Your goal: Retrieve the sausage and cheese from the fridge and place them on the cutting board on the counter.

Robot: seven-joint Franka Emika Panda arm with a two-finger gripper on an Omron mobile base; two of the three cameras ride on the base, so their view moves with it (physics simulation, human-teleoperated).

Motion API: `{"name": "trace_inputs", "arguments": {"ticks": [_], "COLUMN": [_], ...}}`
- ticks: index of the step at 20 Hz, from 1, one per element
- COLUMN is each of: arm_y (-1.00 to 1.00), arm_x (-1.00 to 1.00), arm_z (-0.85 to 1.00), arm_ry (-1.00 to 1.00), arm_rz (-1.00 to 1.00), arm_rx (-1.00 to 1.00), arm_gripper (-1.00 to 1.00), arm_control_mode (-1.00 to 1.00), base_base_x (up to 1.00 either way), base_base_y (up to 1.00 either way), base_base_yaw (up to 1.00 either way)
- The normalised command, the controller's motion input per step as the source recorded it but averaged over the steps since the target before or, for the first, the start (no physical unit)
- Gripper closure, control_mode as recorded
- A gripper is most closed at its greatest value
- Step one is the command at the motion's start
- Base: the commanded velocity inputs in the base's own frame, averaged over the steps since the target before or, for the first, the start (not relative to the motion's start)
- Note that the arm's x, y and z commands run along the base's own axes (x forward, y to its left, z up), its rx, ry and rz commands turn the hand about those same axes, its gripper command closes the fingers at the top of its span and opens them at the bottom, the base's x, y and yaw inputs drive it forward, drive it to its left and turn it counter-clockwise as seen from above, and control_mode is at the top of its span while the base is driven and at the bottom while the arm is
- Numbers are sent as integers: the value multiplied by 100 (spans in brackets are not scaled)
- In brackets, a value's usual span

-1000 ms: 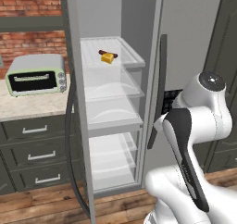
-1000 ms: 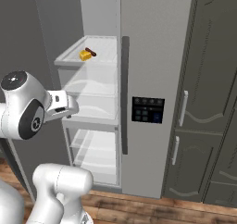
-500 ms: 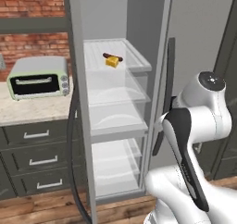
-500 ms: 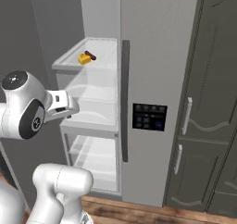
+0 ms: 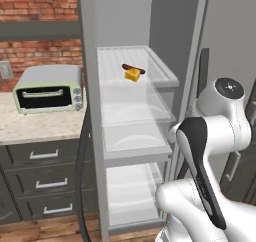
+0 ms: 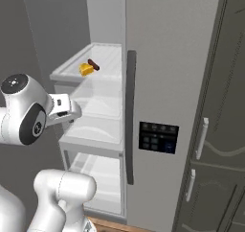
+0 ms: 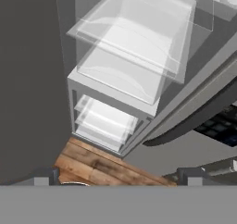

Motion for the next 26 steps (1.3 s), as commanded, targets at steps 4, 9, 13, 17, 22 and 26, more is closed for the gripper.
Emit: {"name": "trace_inputs", "arguments": {"ticks": [4,9,13,17,22,26], "arm_y": [0,0,0,0,0,0], "arm_x": [0,0,0,0,0,0], "arm_z": [0,0,0,0,0,0], "arm_ry": [0,0,0,0,0,0], "arm_rz": [0,0,0,0,0,0], "arm_rx": [0,0,0,0,0,0], "arm_gripper": [-100,-100,-100,-100,-100,-100], "arm_control_mode": [100,100,100,100,100,100], "base_base_x": [34,50,37,0,0,0], "base_base_y": [0,0,0,0,0,0], "base_base_yaw": [7,6,4,1,0,0]}}
